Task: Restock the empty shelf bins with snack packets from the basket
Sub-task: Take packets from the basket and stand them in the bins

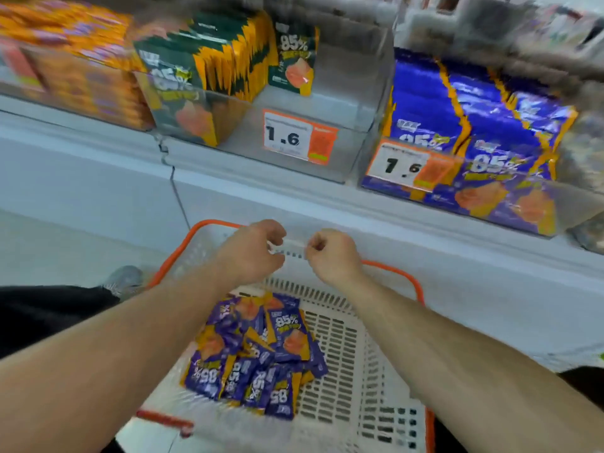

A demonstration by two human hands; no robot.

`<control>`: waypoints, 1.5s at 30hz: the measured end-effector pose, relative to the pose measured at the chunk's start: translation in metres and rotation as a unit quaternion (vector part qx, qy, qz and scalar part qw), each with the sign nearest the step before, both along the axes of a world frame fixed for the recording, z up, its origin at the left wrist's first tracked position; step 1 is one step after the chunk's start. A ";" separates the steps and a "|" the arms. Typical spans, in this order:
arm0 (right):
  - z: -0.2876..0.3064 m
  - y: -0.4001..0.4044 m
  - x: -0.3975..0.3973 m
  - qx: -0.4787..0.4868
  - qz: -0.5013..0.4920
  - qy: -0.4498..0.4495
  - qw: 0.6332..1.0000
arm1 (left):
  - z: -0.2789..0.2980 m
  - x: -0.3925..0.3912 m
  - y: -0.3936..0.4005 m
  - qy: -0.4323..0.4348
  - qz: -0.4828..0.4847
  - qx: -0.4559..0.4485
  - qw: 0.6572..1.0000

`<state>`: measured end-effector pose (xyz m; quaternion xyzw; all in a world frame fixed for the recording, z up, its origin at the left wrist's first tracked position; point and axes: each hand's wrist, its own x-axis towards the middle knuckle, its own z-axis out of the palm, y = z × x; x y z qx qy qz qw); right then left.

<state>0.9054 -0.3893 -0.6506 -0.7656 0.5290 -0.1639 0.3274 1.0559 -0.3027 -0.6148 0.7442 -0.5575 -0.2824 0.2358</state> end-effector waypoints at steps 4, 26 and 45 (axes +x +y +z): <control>-0.090 0.012 0.007 0.170 -0.040 0.090 0.980 | -0.030 0.031 0.011 -0.002 0.038 0.063 0.997; -0.221 0.020 0.010 0.355 -0.209 0.210 0.886 | -0.077 0.023 0.004 0.060 0.009 0.201 0.978; 0.088 -0.015 -0.123 0.280 -0.060 -0.146 0.947 | 0.015 -0.094 -0.017 0.263 -0.076 0.039 0.961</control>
